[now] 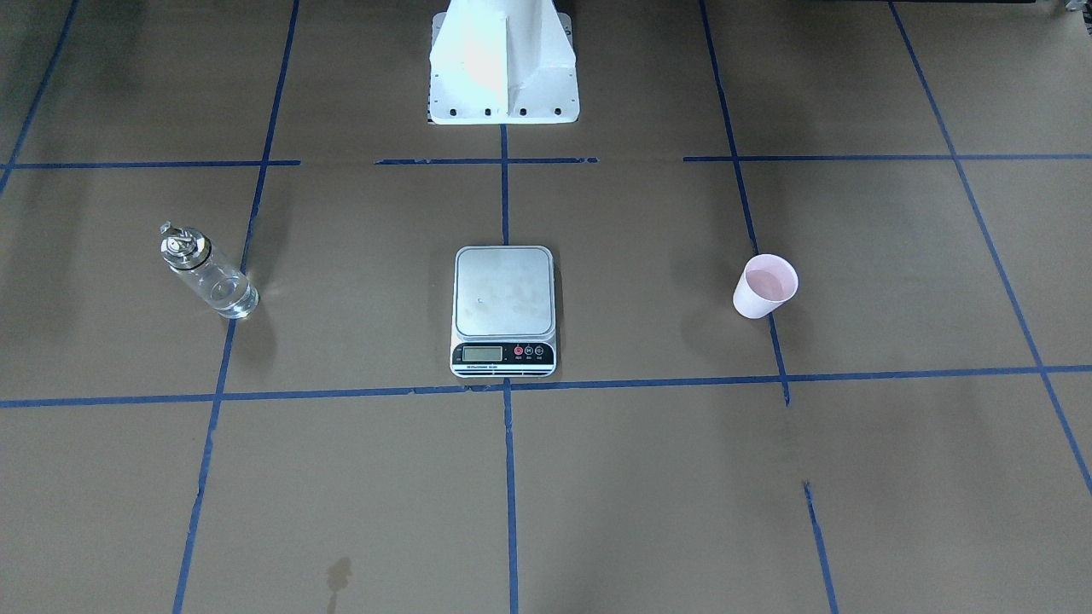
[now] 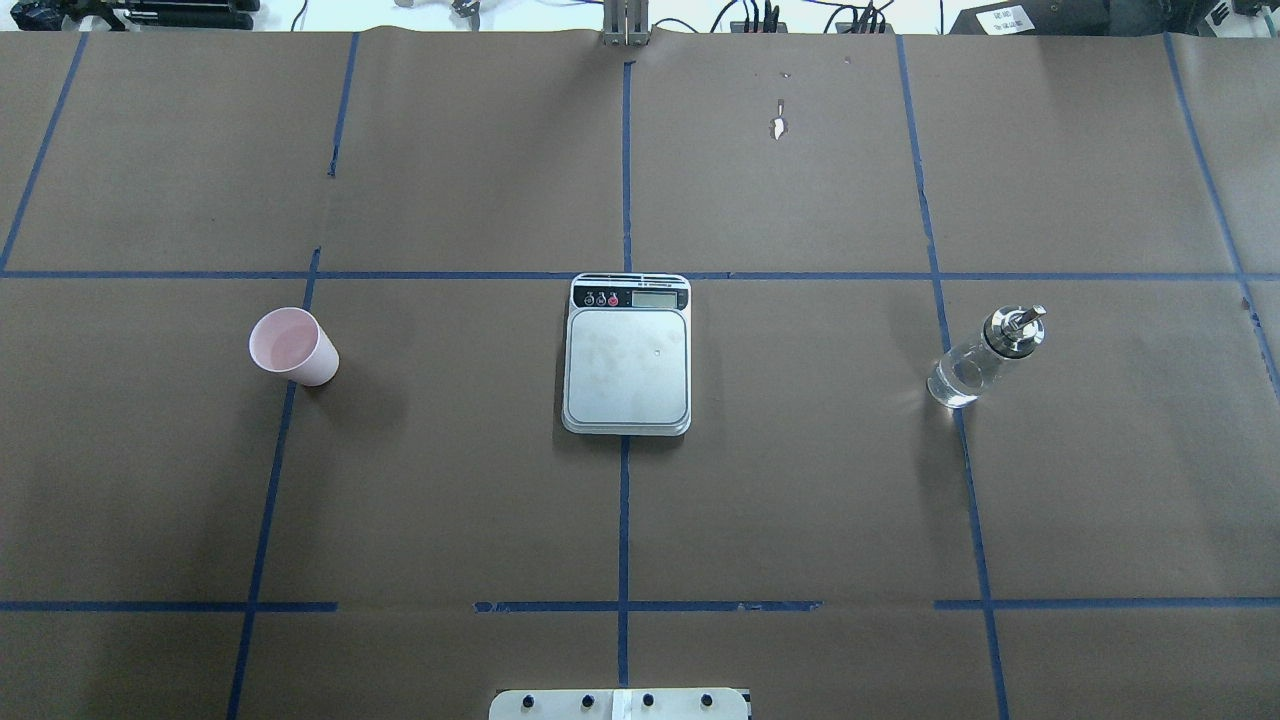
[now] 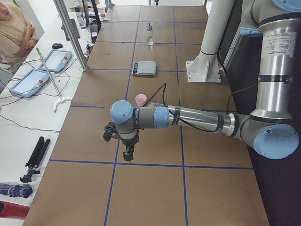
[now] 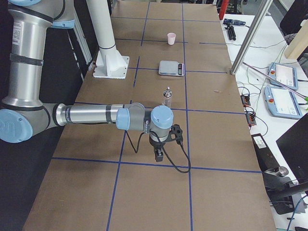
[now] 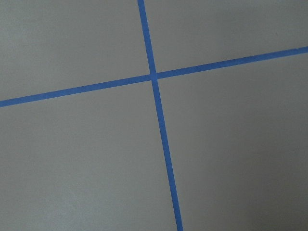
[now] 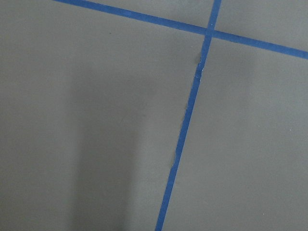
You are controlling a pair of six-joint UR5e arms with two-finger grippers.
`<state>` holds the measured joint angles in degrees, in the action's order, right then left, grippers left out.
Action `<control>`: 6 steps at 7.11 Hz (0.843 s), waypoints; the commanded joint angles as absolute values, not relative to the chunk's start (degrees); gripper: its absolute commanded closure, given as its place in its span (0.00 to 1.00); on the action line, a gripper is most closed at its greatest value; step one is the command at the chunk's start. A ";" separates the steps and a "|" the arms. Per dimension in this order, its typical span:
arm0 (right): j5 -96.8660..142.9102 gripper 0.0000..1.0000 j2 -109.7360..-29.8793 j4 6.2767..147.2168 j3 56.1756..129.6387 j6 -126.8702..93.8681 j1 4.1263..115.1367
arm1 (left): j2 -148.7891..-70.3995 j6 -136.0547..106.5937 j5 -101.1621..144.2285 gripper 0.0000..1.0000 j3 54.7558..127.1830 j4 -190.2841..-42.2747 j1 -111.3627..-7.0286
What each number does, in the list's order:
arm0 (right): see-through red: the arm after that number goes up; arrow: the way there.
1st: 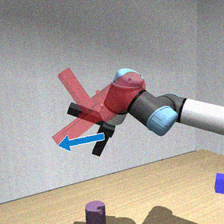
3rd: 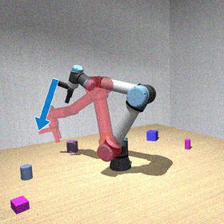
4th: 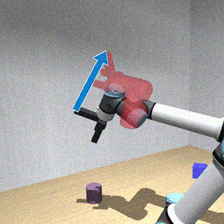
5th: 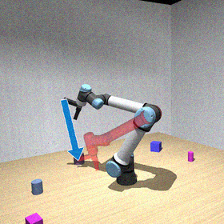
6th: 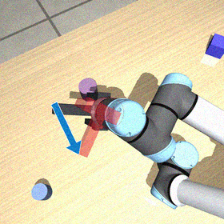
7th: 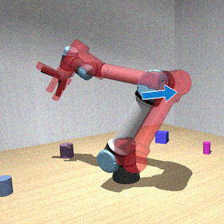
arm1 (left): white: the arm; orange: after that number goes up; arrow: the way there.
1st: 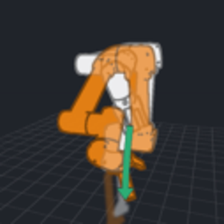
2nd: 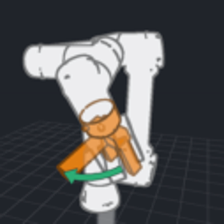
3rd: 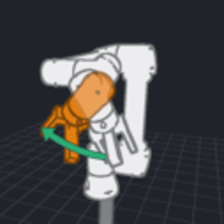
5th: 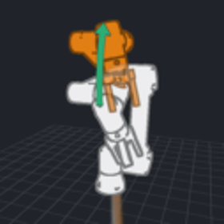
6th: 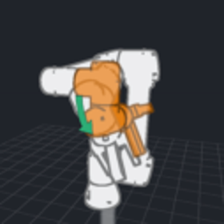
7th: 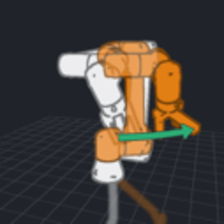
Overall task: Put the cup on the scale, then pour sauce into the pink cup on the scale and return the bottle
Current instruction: 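Move the right gripper to the glass spout bottle and grasp it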
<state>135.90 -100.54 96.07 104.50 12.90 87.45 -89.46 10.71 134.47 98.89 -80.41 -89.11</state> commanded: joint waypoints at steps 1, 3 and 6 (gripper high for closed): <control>135.97 0.00 -100.98 96.06 105.90 12.83 87.45 | -89.04 10.72 134.39 0.00 99.58 -80.51 -89.03; 136.23 0.00 -100.81 96.06 105.99 12.83 87.36 | -89.03 10.64 134.38 0.00 99.93 -80.33 -89.03; 136.06 0.00 -100.63 86.14 106.36 12.14 84.40 | -89.03 10.64 134.47 0.00 100.63 -81.03 -89.03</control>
